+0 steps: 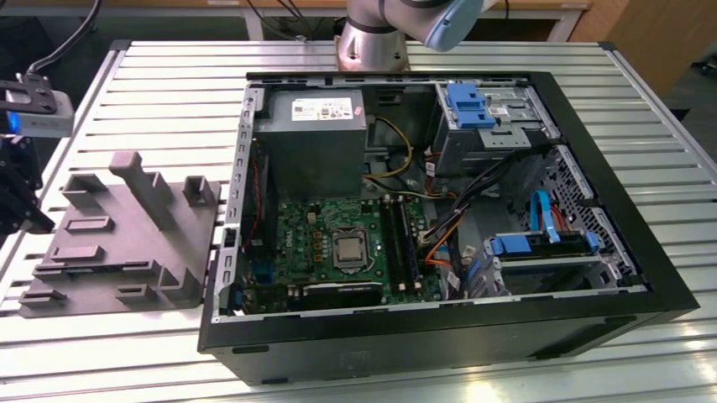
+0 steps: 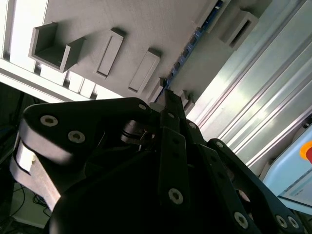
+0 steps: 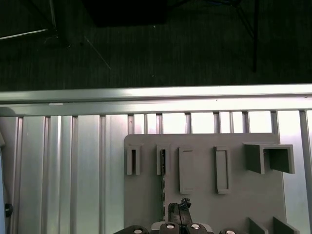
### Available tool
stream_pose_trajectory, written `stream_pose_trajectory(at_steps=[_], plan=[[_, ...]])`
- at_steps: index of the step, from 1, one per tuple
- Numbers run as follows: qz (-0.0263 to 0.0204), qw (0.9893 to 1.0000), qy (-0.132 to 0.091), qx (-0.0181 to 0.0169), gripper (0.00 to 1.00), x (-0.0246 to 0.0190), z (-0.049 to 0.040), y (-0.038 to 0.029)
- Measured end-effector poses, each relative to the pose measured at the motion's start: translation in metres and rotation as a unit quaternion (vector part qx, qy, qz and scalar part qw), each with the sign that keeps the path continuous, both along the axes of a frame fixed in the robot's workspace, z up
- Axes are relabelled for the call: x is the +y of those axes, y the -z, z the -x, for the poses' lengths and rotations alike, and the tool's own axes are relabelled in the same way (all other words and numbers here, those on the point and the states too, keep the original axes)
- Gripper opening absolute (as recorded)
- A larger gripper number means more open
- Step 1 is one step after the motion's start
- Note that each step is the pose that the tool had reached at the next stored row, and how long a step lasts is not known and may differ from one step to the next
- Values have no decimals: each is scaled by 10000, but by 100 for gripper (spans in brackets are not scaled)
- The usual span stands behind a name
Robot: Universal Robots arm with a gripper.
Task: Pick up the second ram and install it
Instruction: 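Pick up the second ram and move it above second insertion slot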
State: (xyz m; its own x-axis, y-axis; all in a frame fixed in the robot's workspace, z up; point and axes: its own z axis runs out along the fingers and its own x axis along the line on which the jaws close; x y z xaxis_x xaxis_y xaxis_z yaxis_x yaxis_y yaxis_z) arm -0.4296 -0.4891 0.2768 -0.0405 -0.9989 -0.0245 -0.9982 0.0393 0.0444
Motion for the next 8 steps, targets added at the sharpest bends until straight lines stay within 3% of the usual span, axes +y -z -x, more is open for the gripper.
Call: stream_pose_trajectory(at_steps=[8], plan=[[0,10000,0,0,11,0,0,23]])
